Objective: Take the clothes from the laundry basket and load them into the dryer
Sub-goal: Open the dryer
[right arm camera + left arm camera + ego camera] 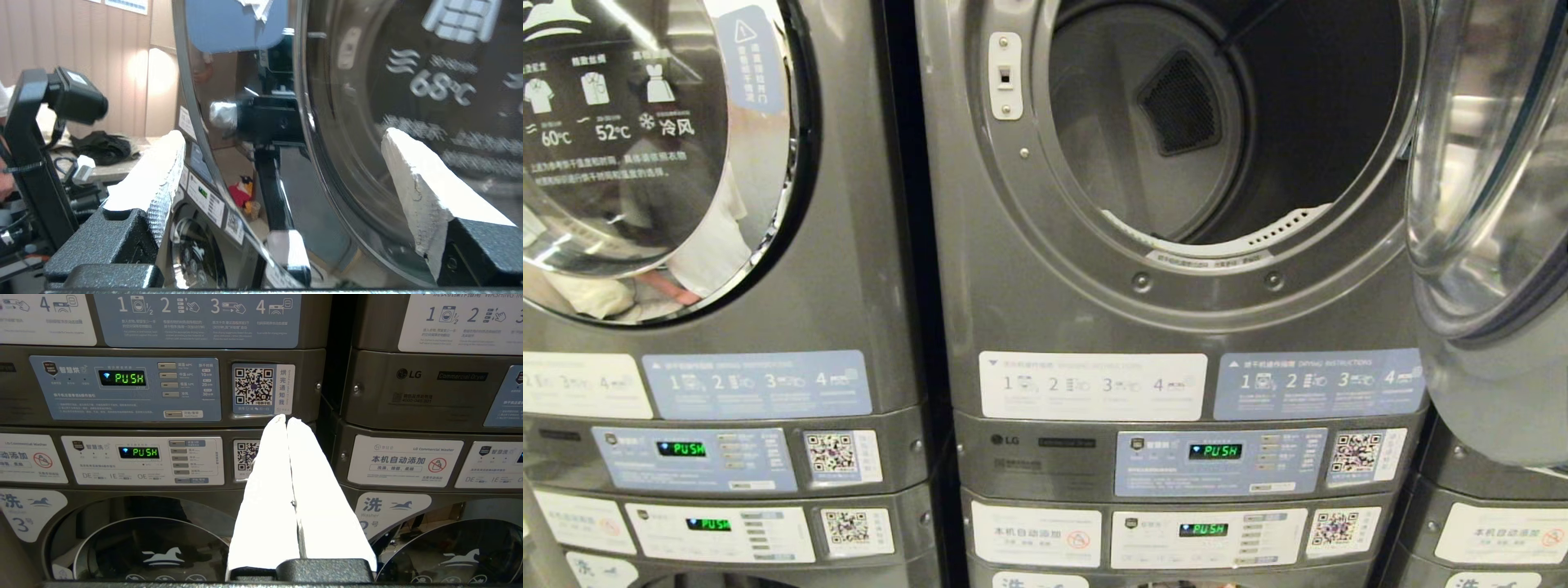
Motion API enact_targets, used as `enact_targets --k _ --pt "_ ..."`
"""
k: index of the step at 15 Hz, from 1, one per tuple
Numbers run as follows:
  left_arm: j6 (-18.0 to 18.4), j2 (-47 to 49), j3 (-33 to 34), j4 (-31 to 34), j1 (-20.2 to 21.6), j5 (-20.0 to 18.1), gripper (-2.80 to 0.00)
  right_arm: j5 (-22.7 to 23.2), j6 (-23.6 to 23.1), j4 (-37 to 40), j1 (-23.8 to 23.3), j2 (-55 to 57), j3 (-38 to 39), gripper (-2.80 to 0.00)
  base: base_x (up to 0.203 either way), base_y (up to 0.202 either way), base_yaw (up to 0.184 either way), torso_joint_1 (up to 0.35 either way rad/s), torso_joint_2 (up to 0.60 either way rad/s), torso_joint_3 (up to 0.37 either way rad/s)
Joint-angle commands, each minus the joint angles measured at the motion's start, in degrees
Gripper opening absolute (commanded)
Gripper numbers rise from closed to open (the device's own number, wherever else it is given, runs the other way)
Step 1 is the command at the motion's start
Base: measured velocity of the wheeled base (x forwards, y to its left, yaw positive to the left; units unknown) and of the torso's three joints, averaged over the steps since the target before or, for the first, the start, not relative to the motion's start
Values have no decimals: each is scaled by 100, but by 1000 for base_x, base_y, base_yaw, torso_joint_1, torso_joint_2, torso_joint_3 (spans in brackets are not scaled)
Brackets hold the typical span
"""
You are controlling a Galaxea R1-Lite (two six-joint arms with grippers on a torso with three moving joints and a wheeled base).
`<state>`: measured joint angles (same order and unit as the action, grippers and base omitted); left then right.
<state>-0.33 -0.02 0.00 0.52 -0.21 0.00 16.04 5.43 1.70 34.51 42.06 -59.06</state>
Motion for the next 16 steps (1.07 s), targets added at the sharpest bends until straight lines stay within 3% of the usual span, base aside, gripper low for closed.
enact_targets --k 1,2,4,6,8,10,14,16 --pt "-2 -6 9 0 3 0 -280 -9 -36 159 3 -286 -43 0 0 0 0 0 0 0" --pt "-2 -6 9 0 3 0 -280 -66 -108 380 3 -403 -69 0 0 0 0 0 0 0" --pt "-2 -6 9 0 3 0 -280 -660 -129 998 7 -624 -60 0 0 0 0 0 0 0" --pt "-2 -6 5 0 3 0 -280 -1151 50 2099 4 -1002 100 0 0 0 0 0 0 0" --pt "-2 -6 9 0 3 0 -280 -1315 311 2637 -7 -1478 661 0 0 0 0 0 0 0" --pt "-2 -6 9 0 3 0 -280 -1513 396 2762 -85 -1861 1318 0 0 0 0 0 0 0" --pt "-2 -6 9 0 3 0 -280 -2648 423 2565 -279 -2188 2750 0 0 0 0 0 0 0" --pt "-2 -6 9 0 3 0 -280 -2953 397 2154 -399 -2264 3603 0 0 0 0 0 0 0"
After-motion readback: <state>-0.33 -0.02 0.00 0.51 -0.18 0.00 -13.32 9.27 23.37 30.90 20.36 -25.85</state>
